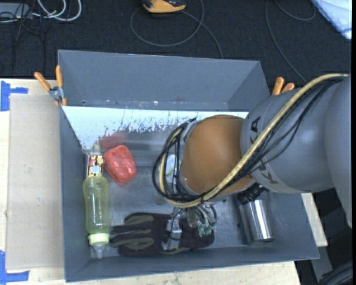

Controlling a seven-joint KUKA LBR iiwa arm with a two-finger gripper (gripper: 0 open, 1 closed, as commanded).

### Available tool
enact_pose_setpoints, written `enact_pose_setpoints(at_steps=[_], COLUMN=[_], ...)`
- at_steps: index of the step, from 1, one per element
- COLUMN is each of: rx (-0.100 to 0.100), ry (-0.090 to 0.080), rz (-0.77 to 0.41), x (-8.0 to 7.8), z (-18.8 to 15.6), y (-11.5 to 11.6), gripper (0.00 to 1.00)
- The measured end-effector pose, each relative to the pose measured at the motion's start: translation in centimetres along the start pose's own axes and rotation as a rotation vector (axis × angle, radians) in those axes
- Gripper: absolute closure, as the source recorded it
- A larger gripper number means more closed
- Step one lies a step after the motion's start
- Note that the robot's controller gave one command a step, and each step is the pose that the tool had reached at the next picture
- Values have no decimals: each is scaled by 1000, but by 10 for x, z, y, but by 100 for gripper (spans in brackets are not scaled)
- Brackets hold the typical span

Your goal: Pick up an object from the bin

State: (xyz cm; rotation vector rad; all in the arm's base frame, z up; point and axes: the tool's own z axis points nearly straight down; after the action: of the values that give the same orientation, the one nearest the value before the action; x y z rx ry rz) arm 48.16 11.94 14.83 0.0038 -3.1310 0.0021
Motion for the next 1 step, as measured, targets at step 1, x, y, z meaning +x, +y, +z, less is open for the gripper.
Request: enact_pose_setpoints(at_steps=[1], rx=[-1], ry=[-7], rz=[4], x=[-2], z=[-4], y=[0], gripper=[0])
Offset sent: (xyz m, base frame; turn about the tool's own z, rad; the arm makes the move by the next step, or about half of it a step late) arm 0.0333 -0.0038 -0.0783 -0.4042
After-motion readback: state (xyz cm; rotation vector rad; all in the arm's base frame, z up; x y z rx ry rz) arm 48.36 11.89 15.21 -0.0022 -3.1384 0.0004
